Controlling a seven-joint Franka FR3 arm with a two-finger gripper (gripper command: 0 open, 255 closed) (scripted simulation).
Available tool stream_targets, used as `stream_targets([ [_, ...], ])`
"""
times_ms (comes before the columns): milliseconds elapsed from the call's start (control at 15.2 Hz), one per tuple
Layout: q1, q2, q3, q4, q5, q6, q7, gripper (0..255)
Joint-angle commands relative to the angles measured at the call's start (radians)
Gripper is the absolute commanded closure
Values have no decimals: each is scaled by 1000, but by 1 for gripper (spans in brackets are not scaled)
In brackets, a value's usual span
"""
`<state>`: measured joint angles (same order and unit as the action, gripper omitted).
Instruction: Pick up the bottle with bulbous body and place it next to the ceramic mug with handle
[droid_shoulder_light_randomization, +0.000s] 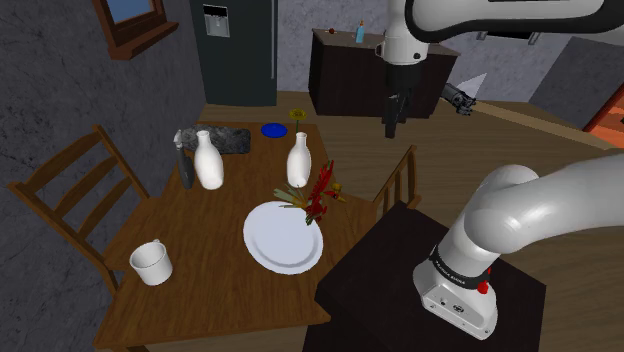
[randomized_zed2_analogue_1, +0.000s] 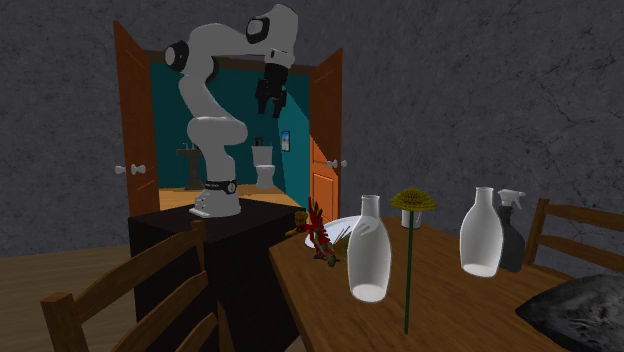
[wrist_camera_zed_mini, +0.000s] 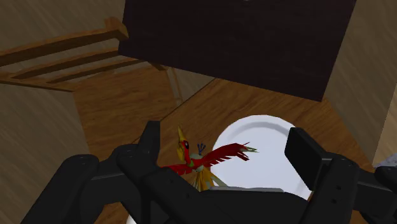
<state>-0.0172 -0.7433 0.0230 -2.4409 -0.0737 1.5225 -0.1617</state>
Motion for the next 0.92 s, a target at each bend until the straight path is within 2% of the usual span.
stream_targets([
  [0, 0, 0, 0, 0, 0, 0, 0, 0],
  [396, -12, 215, -27, 51, -11, 178, -15, 0],
  [858, -22, 480, -52, 174, -11, 337, -36, 0],
])
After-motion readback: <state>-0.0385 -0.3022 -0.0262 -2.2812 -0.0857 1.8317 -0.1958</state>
